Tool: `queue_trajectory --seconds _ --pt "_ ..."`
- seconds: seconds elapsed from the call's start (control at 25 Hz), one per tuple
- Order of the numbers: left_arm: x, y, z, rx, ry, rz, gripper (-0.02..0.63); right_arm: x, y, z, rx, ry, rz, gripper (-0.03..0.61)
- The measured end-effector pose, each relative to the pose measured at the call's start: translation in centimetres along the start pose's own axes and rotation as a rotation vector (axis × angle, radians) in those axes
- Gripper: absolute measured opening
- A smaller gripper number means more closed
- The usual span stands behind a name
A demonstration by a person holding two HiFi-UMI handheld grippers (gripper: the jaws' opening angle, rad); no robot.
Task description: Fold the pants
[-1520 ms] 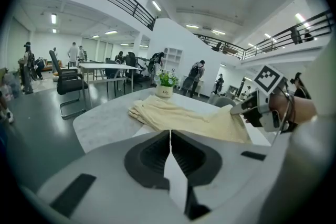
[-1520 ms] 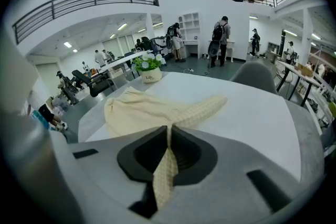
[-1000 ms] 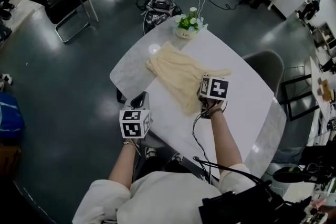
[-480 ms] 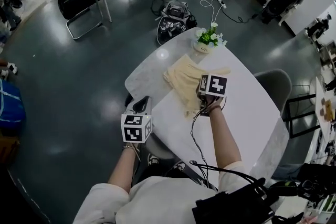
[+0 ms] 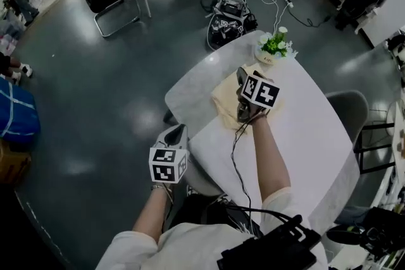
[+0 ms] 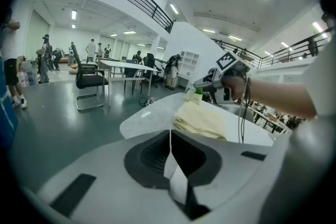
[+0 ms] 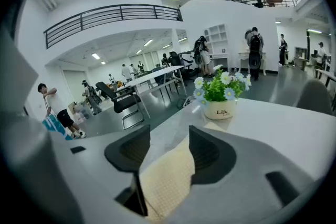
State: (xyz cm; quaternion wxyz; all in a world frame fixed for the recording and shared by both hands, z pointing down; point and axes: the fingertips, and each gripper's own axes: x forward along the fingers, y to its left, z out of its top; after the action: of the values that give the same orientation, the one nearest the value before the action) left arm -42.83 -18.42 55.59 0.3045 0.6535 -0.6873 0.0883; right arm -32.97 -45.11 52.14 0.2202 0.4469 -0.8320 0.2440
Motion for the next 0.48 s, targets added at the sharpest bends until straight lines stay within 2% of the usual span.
queue_trajectory --seconds 0.24,0.48 --pt "0.2 -0.9 -1.2 -0.002 0.011 -0.021 0.014 -2.0 -3.1 -2.8 0.018 0.008 -0.065 0.192" --pt "0.2 -3.5 0.3 0.020 -0.034 -0.051 0.014 -5.5 -4.6 -2.1 -0.027 -0.039 -0.101 0.187"
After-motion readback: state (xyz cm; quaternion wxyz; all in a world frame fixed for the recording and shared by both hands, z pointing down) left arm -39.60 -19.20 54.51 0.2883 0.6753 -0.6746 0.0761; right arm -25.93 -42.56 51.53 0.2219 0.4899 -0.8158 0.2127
